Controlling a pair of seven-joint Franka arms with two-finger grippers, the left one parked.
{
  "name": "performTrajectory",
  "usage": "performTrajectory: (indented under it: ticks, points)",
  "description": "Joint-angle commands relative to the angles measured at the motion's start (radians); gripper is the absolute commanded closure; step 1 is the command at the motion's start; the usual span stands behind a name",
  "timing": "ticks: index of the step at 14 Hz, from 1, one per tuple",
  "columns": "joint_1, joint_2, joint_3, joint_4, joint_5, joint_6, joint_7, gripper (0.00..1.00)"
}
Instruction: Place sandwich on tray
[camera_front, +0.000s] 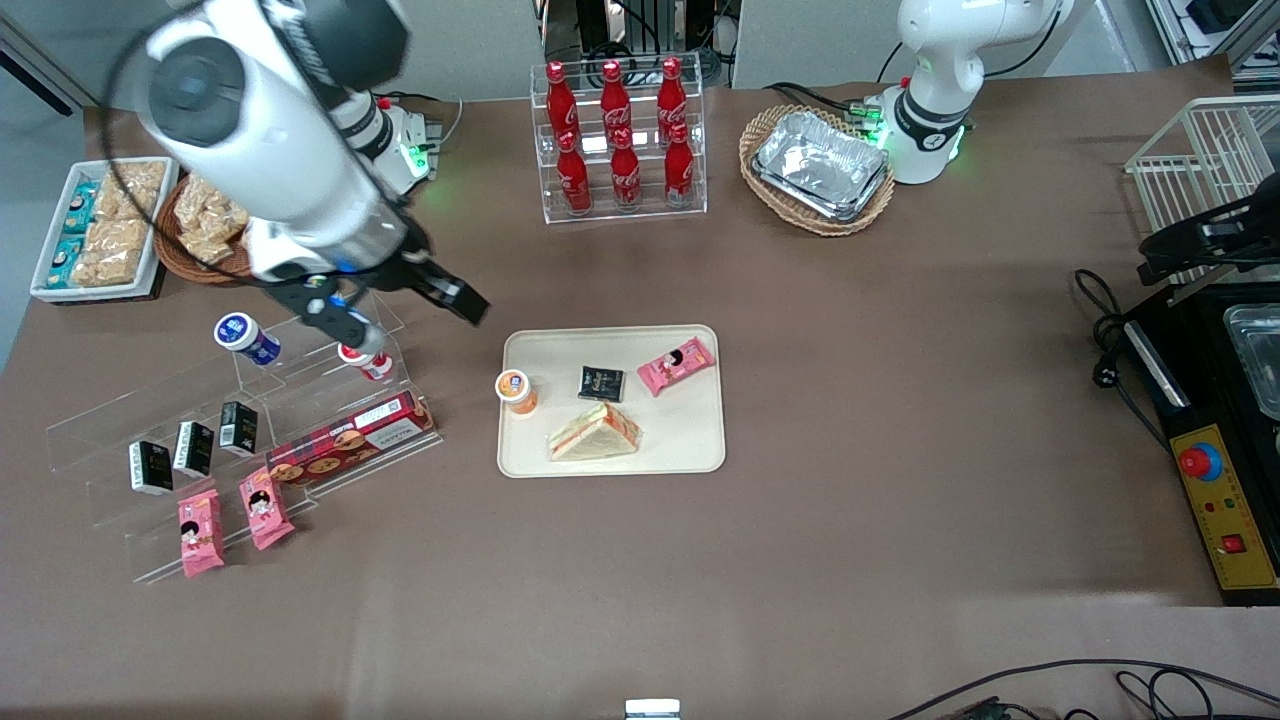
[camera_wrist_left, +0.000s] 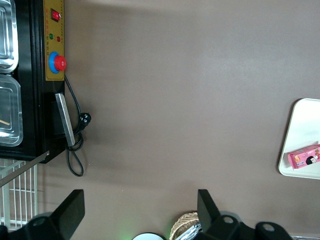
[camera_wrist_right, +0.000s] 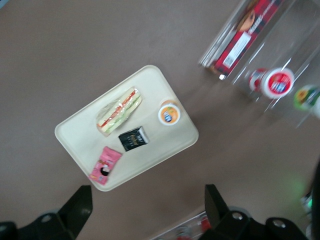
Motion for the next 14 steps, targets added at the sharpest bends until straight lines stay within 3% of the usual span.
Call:
performTrajectory:
  ticks: [1,5,10,12,14]
  points:
    - [-0.075,-0.107,-0.007,-0.098,-0.012,-0.016,-0.238,0.0]
    - [-0.074,-0.131,-0.148,-0.118,-0.012,-0.024,-0.498,0.0]
    - [-0.103,-0.122,-0.326,-0.109,-0.032,-0.016,-0.952,0.0]
    - [-0.11,-0.116,-0.348,-0.101,-0.082,-0.016,-0.982,0.0]
    - [-0.149,-0.113,-0.345,-0.101,-0.087,-0.016,-0.98,0.0]
